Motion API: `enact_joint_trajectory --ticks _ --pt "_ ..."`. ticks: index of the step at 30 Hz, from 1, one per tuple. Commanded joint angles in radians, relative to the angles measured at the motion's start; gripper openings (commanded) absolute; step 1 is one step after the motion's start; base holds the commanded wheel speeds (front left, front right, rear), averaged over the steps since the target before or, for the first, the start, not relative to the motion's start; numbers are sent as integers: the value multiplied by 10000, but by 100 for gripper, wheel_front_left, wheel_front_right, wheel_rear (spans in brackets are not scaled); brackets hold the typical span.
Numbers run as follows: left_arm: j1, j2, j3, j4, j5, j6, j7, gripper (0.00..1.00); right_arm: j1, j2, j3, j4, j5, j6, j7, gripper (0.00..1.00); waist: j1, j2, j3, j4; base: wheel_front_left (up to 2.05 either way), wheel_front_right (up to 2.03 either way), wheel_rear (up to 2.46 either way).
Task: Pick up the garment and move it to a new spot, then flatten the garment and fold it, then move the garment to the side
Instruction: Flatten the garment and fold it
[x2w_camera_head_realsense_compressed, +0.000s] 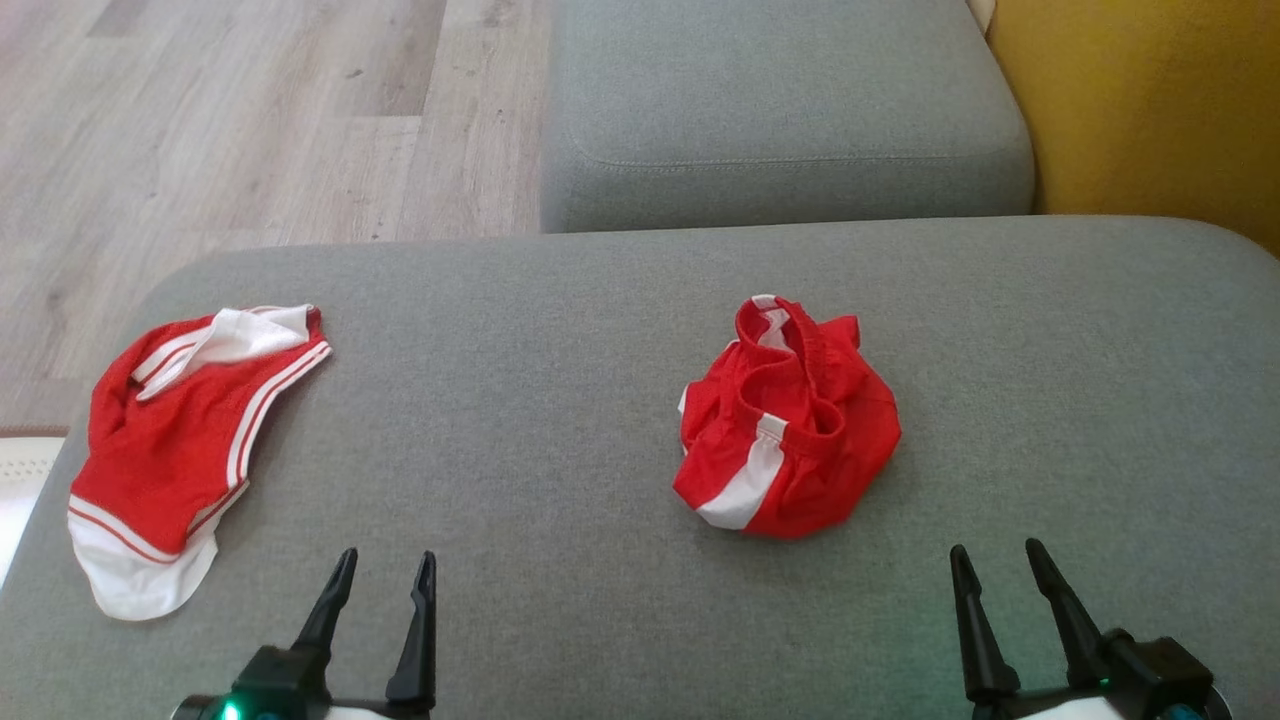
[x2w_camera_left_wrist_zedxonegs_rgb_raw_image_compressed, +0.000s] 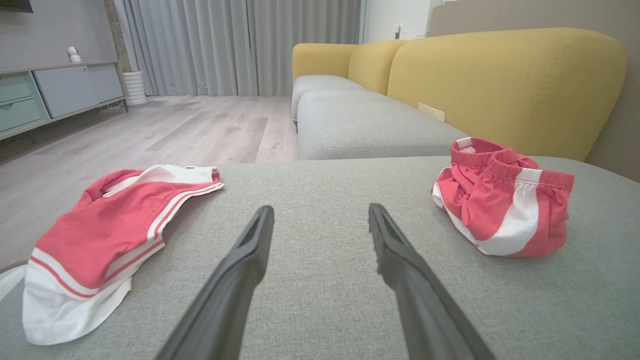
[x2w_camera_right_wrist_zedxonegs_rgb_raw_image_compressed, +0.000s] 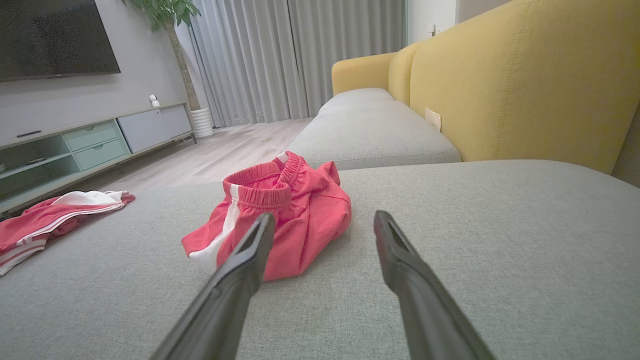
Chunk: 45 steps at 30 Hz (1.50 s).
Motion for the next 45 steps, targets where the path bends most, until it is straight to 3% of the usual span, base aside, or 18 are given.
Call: enact_joint_trajectory --ticks 1,35,45 --pt "-468 -81 354 -292 119 3 -124 100 -376 -55 253 -305 77 -9 -111 100 0 0 6 9 0 0 0" --pt "-501 -91 13 -197 292 132 -124 100 -422 -55 234 -257 72 -9 -111 100 0 0 -4 31 0 0 0" --pt "-1458 421 -1029 -15 1110 -497 -124 100 -464 -54 389 -275 -16 -9 -111 100 0 0 128 -270 0 0 0"
